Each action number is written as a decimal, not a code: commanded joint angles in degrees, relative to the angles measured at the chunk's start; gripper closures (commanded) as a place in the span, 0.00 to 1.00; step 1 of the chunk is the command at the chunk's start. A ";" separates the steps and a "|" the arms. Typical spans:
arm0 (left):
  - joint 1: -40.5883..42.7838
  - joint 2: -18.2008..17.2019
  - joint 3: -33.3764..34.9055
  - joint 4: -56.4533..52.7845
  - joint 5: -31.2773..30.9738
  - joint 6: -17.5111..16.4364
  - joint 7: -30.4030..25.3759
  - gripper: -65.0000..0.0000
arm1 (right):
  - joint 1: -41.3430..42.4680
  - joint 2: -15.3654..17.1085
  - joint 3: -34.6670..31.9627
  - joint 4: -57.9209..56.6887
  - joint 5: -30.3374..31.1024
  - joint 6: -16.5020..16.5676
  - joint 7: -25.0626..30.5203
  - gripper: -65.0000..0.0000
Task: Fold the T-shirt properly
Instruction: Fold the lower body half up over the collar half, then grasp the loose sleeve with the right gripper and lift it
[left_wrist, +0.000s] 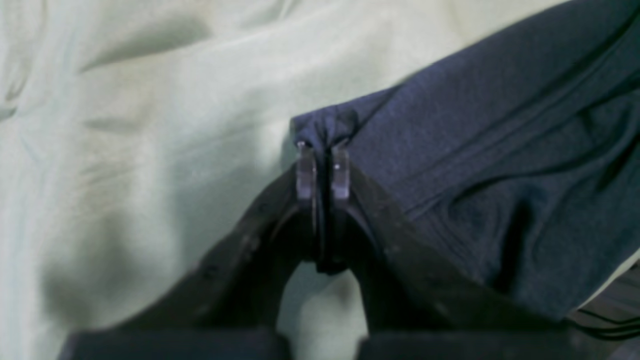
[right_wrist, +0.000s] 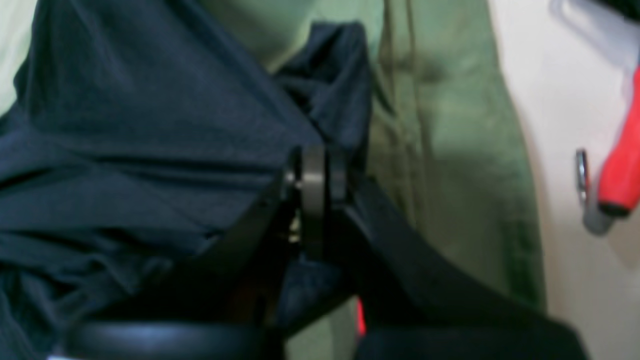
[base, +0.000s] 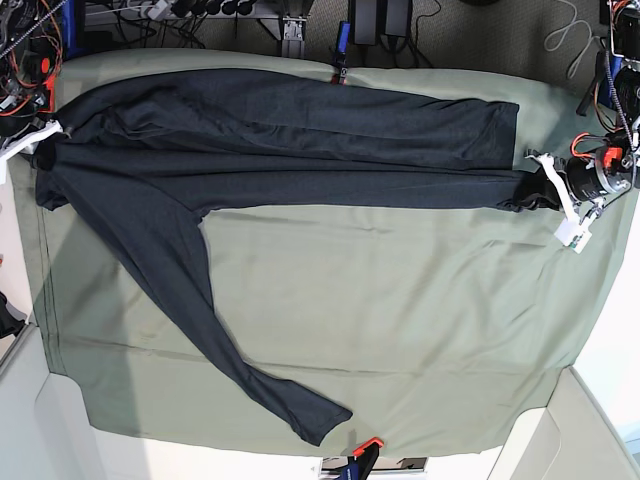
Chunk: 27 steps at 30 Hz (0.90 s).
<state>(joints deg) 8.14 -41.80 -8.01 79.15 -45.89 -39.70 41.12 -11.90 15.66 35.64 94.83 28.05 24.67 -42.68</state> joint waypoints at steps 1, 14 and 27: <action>-0.48 -0.85 -0.70 0.90 -0.61 -0.30 -0.76 1.00 | 0.46 0.96 0.50 1.07 0.79 0.17 1.70 1.00; -0.48 0.98 -0.70 0.87 -0.63 -0.30 0.94 0.63 | 2.54 0.37 1.16 4.85 8.41 0.26 1.07 0.54; -0.48 1.01 -0.68 0.87 -1.90 -0.30 1.20 0.63 | 29.05 0.37 -17.40 -13.60 -9.75 -1.01 8.20 0.54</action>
<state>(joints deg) 8.38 -39.53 -8.10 79.18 -47.03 -39.72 43.11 15.81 15.29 17.78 79.85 17.63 23.90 -36.10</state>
